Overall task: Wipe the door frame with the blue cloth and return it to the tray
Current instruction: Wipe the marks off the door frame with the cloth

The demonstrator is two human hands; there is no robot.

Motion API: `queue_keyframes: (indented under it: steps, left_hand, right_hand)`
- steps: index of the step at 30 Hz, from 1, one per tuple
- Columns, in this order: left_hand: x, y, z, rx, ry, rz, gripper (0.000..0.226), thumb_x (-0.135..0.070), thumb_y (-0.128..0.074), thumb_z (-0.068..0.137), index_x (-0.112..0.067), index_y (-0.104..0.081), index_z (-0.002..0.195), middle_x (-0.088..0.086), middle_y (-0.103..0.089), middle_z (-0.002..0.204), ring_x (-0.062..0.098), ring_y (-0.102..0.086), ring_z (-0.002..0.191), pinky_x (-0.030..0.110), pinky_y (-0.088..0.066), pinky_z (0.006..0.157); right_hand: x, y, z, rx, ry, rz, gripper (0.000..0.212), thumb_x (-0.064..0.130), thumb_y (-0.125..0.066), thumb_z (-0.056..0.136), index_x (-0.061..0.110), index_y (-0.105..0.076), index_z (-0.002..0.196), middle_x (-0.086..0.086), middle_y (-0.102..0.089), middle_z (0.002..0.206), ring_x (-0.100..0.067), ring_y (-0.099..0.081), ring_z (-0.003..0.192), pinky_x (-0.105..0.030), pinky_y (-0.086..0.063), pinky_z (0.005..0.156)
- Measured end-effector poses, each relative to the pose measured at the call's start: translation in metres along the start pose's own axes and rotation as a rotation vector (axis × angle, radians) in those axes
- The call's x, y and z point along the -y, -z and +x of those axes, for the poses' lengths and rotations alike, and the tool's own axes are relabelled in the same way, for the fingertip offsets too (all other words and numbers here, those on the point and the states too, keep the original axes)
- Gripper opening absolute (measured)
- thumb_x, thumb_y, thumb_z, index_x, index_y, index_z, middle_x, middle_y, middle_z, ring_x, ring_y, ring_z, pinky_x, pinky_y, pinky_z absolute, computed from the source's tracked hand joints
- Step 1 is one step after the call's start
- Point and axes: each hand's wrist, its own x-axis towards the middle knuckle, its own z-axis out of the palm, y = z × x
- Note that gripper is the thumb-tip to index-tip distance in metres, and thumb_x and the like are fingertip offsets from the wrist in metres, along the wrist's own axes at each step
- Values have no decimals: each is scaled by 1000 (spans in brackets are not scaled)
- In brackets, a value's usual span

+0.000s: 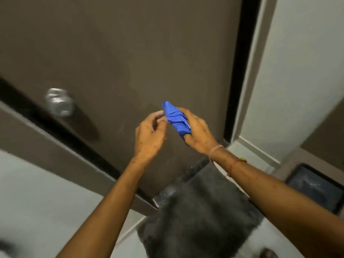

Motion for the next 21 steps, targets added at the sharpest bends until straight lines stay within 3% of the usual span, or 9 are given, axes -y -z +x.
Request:
queue_keyframes:
  steps: [3,6,7,9,11,13,16,18,21]
  left_hand:
    - [-10,93,-10,-238,-235,71,27,-18,-52,93,-22,-61,118,3,-72,101,20,-69,93,46,-57,83]
    - [-20,176,-22,-464,-467,203,29,-13,-50,91,-18,-62,117,2,-71,105,10,-68,92,34,-57,84]
    - [-22,198,-25,-525,-535,272,30,-10,-50,91,-15,-62,117,4,-70,107,12,-67,93,32,-56,85]
    - [-23,239,-28,-670,-647,382,29,-7,-48,92,-11,-62,116,6,-68,106,17,-66,93,35,-54,83]
    - [-20,282,-26,-828,-705,445,30,-12,-45,94,-21,-60,118,5,-67,107,20,-65,90,38,-54,78]
    - [-19,322,-19,-922,-677,495,31,-25,-38,97,-41,-51,120,-9,-62,116,18,-63,96,39,-53,85]
    - [-32,374,-3,-1035,-681,610,34,-36,-32,98,-45,-45,128,-34,-45,125,2,-49,115,25,-38,105]
    - [-46,401,11,-1072,-697,670,38,-37,-30,97,-40,-41,134,-33,-40,131,8,-46,124,31,-34,111]
    - [-67,430,24,-1120,-675,818,46,-39,-24,96,-38,-29,142,-17,-34,146,18,-34,138,44,-29,115]
  right_hand:
    - [74,-31,37,-61,163,57,74,-17,-49,68,8,-40,136,-13,-54,131,-25,-53,118,-21,-39,101]
    - [145,-50,64,-115,333,102,71,-19,-50,69,6,-42,135,-14,-55,126,-22,-55,111,-5,-36,95]
    - [163,-51,70,-126,389,110,70,-20,-52,70,5,-42,135,-15,-55,126,-21,-55,112,-8,-38,97]
    - [196,-51,80,-136,496,116,67,-18,-58,73,3,-43,135,-17,-52,130,-24,-53,118,-27,-42,105]
    - [226,-48,91,-146,621,83,63,-9,-64,77,4,-43,135,-19,-51,132,-28,-51,121,-41,-44,105]
    - [251,-45,100,-168,734,24,60,1,-68,79,5,-45,134,-21,-50,134,-31,-50,122,-41,-44,104]
    - [286,-43,115,-209,877,-57,54,6,-67,83,9,-47,133,-20,-48,138,-34,-45,127,-44,-43,104]
    - [304,-42,120,-230,943,-85,46,10,-58,89,13,-47,133,-19,-46,140,-36,-41,131,-49,-41,104]
    - [327,-43,127,-278,1033,-154,41,15,-51,91,16,-49,132,-19,-48,139,-38,-42,130,-57,-38,105]
